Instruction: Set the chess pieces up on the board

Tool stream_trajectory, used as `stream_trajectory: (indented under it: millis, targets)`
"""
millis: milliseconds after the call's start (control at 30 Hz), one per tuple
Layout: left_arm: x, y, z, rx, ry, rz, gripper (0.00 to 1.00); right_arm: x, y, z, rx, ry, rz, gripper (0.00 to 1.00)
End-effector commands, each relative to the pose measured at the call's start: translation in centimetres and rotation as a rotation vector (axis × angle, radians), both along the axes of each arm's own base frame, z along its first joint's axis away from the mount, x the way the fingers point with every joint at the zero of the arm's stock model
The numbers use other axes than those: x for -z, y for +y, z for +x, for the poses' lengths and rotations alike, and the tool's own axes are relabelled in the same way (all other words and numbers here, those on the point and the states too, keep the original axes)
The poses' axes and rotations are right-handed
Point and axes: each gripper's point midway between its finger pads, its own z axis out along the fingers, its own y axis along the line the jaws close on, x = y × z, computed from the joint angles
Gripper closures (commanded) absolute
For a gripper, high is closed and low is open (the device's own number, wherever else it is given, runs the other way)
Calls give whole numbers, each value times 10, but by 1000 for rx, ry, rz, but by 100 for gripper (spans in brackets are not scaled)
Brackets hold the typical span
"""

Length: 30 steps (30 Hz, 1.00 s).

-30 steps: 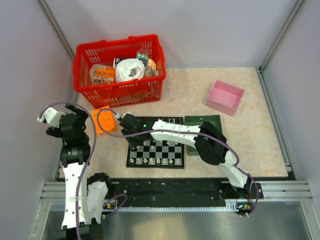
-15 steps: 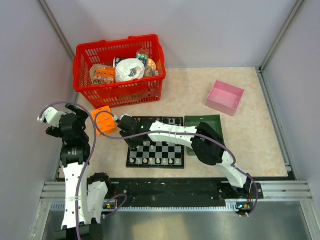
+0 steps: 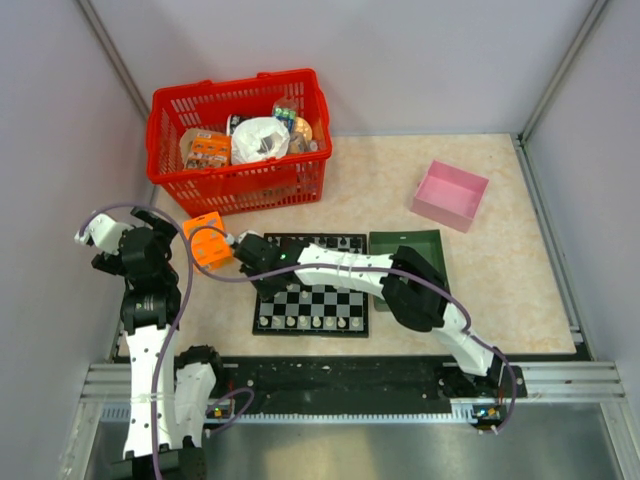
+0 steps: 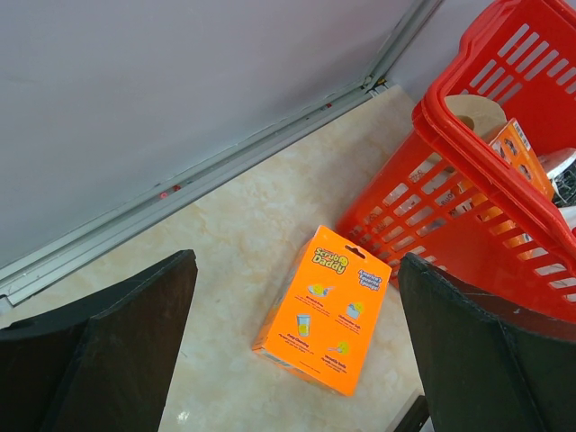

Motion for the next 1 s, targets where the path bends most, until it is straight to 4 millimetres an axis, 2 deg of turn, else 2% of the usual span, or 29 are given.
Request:
stream_trajectory:
  millis: [0,200,600,967]
  targets:
    - [-7,3,0,-12,-31,15,1,-20,16,-4,-31,-43,44,86]
    - [-7,3,-1,-12,-33,15,1,-22,13,-17,-52,-53,29,88]
    - [-6,1,1,0,-36,8,1,-20,-5,-29,-39,-57,-8,90]
    - [-6,1,1,1,-34,5,1,-22,-4,-41,-63,-40,-3,91]
